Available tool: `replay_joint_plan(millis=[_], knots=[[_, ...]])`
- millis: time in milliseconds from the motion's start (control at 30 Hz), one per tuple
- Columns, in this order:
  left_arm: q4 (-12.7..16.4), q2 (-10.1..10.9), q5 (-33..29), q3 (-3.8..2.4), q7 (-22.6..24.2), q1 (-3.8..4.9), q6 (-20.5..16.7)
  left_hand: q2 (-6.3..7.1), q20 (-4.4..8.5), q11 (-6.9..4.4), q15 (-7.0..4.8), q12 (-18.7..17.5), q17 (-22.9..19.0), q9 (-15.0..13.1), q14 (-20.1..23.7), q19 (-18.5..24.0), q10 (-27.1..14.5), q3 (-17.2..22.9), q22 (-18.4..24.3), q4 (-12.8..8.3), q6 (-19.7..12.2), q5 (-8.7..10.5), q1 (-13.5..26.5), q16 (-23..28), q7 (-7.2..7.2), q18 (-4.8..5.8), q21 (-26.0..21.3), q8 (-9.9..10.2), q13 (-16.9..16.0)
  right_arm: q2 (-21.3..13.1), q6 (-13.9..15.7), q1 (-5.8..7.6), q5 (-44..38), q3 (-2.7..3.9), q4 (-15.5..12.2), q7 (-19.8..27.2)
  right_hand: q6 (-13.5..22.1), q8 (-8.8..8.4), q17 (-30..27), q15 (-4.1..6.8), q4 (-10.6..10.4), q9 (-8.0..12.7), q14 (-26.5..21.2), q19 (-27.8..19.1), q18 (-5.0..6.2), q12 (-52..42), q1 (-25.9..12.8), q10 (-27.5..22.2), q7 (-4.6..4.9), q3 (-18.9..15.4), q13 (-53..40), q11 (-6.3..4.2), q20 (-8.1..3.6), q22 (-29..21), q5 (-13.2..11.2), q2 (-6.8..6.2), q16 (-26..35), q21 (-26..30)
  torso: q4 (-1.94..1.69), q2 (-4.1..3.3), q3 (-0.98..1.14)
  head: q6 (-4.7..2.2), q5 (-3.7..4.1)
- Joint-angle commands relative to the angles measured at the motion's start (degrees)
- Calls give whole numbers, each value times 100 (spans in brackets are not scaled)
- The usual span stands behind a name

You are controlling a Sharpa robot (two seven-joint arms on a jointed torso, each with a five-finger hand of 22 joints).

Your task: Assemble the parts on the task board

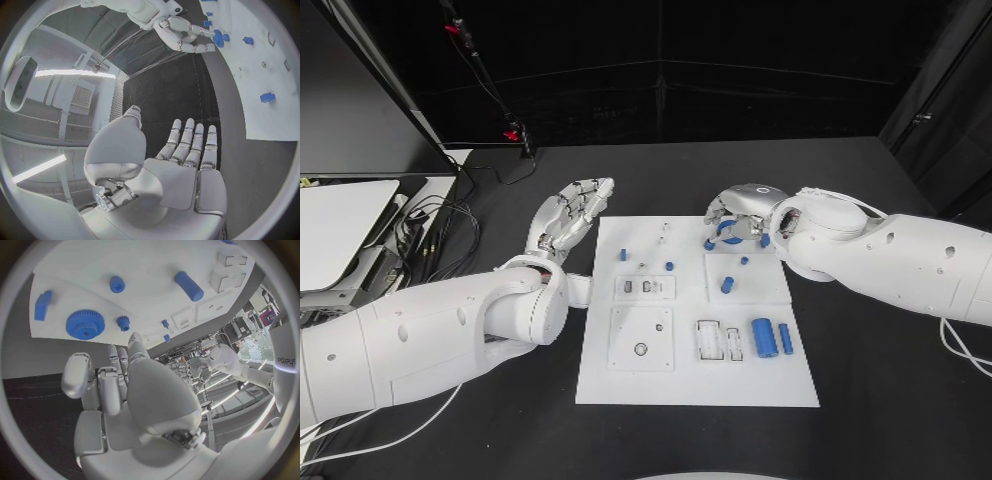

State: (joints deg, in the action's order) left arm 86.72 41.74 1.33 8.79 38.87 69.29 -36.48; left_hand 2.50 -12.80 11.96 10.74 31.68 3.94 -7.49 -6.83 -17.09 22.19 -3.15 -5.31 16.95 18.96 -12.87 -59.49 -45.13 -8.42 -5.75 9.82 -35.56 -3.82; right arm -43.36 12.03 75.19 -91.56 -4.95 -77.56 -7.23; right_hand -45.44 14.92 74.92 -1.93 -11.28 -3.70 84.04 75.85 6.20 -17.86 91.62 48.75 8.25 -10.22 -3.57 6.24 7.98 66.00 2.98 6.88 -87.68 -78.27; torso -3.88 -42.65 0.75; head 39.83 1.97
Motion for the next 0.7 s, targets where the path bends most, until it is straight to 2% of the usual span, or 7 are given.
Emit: replay_joint_plan(millis=[33, 433, 700], knots=[[-9, -2, 56, -7, 1951, 11, 55, -48, -57, 36, 39, 26, -7, 5, -2, 1, 11, 21, -9, -2, 24, -33, 16, -20, -644, -50, 23, -16, 5, 31, -274, 5, -135, 4, 23, -175, -54, -43, 298, 6, -42, -2, 367, -9, -93, 36, -22, 59, 1, -8, -1, 3, -10, -10, -29, -49, 26, 0, 14, 12, -6, 34, -3], [-35, -3, 56, -7, 1936, 11, 54, -69, -61, 41, 42, 32, -8, 13, -1, 6, 11, 26, -10, -3, 26, -35, 7, -26, -650, -52, 26, -21, 4, 157, -386, -51, -137, 3, 166, -191, -135, -104, 305, 15, -43, -8, 370, -9, -90, 102, 41, 157, -10, 36, -3, -14, -12, -8, -28, -54, 27, 4, 11, 28, -6, 99, -26], [-44, 3, 56, -7, 1919, 11, 68, -94, -65, 47, 46, 39, -9, 22, 0, 9, 10, 31, -12, -4, 26, -38, 0, -34, -656, -53, 32, -25, 4, 280, -455, -70, -137, 2, 286, -194, -212, -188, 332, 25, -28, -7, 377, -3, -90, 179, 151, 314, -39, 108, 0, -33, -27, 3, -27, -41, 24, 4, 15, 36, -8, 102, -34]])
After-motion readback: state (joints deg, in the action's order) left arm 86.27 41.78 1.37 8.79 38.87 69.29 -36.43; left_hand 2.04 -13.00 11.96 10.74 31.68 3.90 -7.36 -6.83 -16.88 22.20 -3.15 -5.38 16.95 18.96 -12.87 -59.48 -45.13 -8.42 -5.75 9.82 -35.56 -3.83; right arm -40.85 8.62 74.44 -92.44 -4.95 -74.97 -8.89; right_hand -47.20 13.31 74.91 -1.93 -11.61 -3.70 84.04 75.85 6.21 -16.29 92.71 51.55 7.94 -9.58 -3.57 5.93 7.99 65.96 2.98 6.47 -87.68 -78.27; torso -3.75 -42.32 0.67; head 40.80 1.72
